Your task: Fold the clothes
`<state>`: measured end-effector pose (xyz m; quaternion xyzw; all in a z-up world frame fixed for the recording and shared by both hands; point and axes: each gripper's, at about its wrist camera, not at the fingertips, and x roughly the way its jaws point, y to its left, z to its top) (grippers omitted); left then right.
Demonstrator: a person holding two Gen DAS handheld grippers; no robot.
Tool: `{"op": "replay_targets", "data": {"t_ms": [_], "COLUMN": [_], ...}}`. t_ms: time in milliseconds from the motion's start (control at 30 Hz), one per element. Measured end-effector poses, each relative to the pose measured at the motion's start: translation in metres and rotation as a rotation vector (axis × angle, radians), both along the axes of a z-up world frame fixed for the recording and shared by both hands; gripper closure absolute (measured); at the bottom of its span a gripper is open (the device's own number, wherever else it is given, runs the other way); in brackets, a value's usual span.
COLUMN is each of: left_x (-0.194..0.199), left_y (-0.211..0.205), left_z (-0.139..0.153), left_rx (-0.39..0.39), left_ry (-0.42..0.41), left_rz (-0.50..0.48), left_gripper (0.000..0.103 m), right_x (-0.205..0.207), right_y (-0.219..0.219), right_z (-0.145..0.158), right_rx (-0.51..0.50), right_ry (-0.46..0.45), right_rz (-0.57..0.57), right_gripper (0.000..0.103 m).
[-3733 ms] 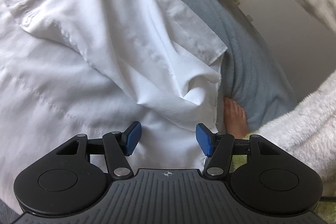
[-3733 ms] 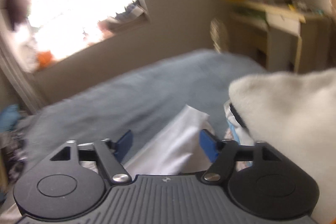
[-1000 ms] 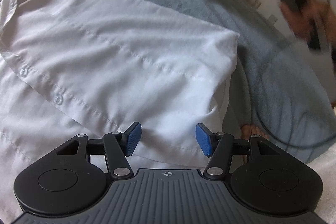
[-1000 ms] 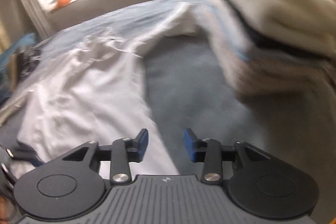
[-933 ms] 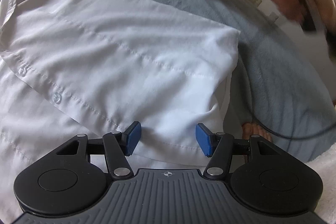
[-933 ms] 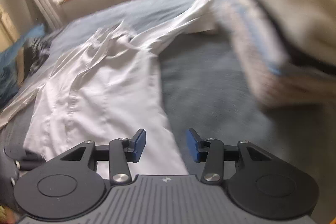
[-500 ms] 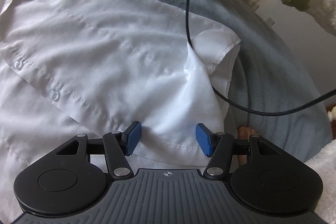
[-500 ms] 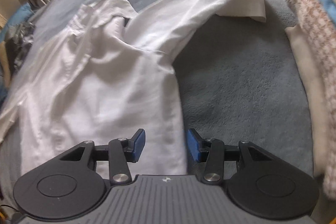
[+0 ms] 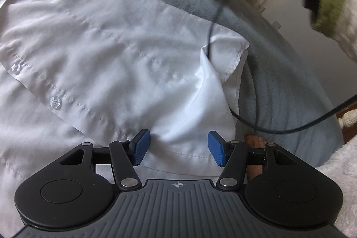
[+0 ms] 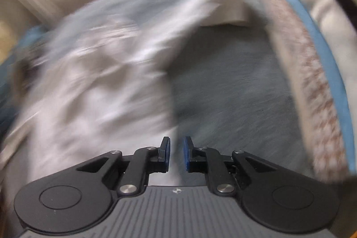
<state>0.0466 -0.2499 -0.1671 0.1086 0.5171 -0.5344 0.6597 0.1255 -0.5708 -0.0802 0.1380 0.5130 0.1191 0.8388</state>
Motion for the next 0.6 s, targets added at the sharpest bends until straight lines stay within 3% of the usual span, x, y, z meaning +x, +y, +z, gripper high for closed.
{"op": "replay_targets", "data": {"t_ms": [167, 233, 333, 433, 467, 600], "left_x": [0.000, -0.001, 0.000, 0.003, 0.005, 0.011], "left_y": [0.002, 0.003, 0.008, 0.015, 0.018, 0.026], "left_z": [0.000, 0.001, 0.004, 0.008, 0.010, 0.015], "left_rx": [0.000, 0.000, 0.000, -0.001, 0.002, 0.025], "left_ry": [0.002, 0.001, -0.014, -0.024, -0.027, -0.058], "left_rz": [-0.006, -0.001, 0.025, 0.065, 0.081, 0.141], "left_gripper": [0.046, 0.046, 0.046, 0.046, 0.046, 0.046], "right_x": [-0.068, -0.086, -0.112, -0.133, -0.141, -0.166], "right_y": [0.034, 0.033, 0.018, -0.001, 0.003, 0.035], "right_z": [0.008, -0.011, -0.032, -0.013, -0.003, 0.028], "right_rx": [-0.081, -0.199, -0.461, -0.492, -0.475, -0.340], "right_ry": [0.044, 0.126, 0.201, 0.138, 0.092, -0.056], "right_rz": [0.344, 0.356, 0.258, 0.096, 0.091, 0.236], "right_gripper": [0.089, 0.089, 0.089, 0.088, 0.088, 0.088]}}
